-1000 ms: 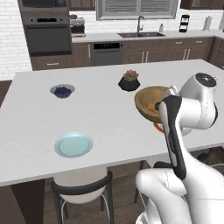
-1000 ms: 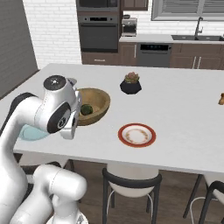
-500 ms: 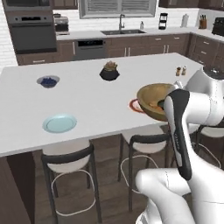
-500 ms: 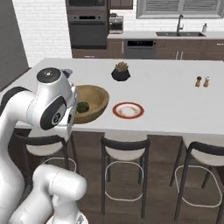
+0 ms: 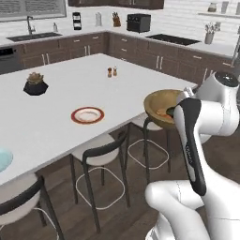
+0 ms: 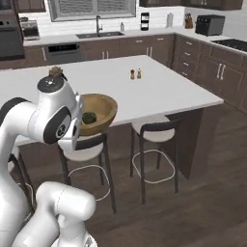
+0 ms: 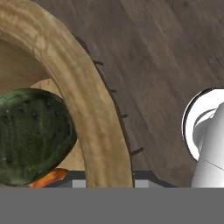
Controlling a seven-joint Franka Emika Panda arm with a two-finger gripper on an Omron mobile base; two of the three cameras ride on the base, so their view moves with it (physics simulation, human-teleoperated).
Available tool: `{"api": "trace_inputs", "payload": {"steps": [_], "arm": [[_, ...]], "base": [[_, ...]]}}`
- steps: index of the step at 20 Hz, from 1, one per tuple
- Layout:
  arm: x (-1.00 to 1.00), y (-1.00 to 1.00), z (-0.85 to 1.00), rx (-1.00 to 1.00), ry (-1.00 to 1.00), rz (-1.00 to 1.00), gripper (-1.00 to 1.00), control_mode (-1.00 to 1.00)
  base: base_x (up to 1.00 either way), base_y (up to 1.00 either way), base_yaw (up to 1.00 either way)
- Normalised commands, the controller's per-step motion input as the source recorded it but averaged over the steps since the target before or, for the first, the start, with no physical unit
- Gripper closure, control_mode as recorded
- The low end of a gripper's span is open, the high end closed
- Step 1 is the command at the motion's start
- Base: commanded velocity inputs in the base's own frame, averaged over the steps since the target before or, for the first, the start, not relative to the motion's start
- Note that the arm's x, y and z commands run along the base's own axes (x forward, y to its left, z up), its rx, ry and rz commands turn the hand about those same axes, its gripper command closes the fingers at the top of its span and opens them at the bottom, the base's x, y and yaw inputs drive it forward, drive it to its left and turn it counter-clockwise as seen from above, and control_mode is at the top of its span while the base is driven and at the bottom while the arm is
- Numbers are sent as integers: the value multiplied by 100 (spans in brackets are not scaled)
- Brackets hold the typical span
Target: Pick the chicken drumstick and cucumber from their plates and place them in the bowl. Then put the bowl in the fridge.
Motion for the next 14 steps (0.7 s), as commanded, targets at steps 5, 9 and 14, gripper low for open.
{"api": "trace_inputs", "payload": {"steps": [5, 9, 14], "arm": [[0, 0, 0, 0, 0, 0, 100, 100], [0, 0, 0, 0, 0, 0, 100, 100], [0, 0, 0, 0, 0, 0, 100, 100]], "base": [[-8, -62, -63], [6, -65, -58], [61, -20, -63]]}}
